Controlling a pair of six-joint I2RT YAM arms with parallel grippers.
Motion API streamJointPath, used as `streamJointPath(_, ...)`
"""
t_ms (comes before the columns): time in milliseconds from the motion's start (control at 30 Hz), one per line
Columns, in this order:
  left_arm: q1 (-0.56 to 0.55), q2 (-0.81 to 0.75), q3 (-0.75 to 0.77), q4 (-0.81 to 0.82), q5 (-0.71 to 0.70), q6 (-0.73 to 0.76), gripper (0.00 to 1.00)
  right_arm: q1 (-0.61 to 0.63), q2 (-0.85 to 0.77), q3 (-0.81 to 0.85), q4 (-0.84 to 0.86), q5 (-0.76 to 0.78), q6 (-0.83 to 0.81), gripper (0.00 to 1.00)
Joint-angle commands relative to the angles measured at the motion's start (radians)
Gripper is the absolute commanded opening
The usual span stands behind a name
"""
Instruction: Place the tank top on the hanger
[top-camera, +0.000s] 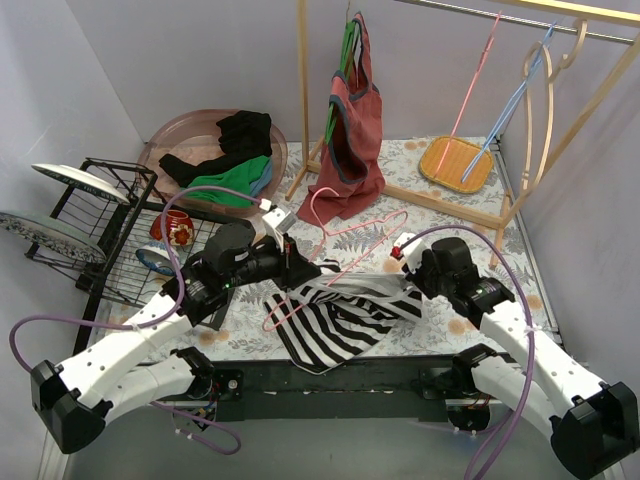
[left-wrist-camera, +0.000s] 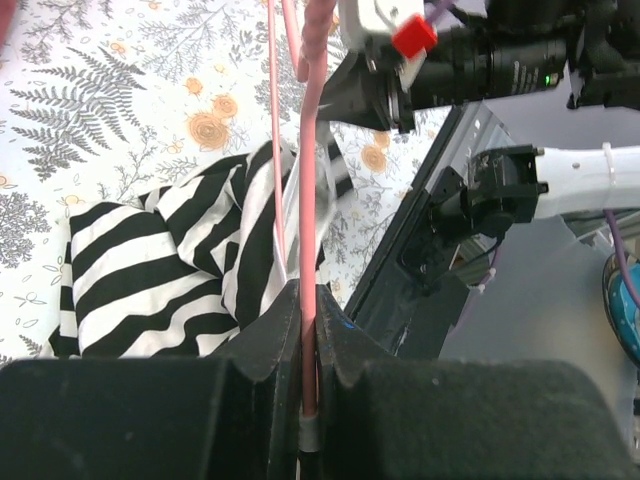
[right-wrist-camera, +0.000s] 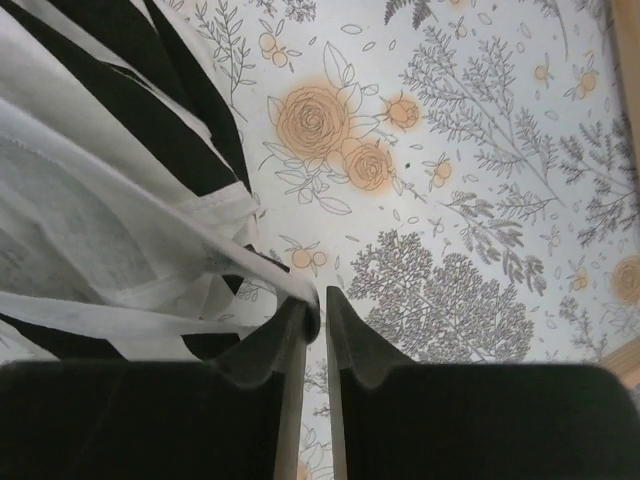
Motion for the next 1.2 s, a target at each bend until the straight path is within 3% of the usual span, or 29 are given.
streamJointPath(0, 0.008, -0.038, 0.025, -0.043, 0.072, 0.062, 0.0, -0.029, 0.02, 0.088, -0.011, 0.011, 0.032, 0.12)
streamJointPath(133, 0.008, -0.062, 0.026, -0.063, 0.15, 0.105, 0.0, -0.051, 0.022, 0.139, 0.005, 0.016, 0.044, 0.01)
streamJointPath(567, 0.009, -0.044, 0.055, -0.185, 0.157, 0.199, 0.0, -0.131, 0.068, 0.286, 0.018, 0.044, 0.055, 0.01)
streamJointPath(867, 0.009, 0.039, 0.121, -0.254, 0.085, 0.274, 0.0, -0.135, 0.069, 0.33, -0.017, -0.053, 0.032, 0.01)
streamJointPath(1167, 0.008, 0.132, 0.172, -0.293, 0.126, 0.337, 0.0, -0.135, 0.066, 0.399, -0.064, -0.128, 0.003, 0.01)
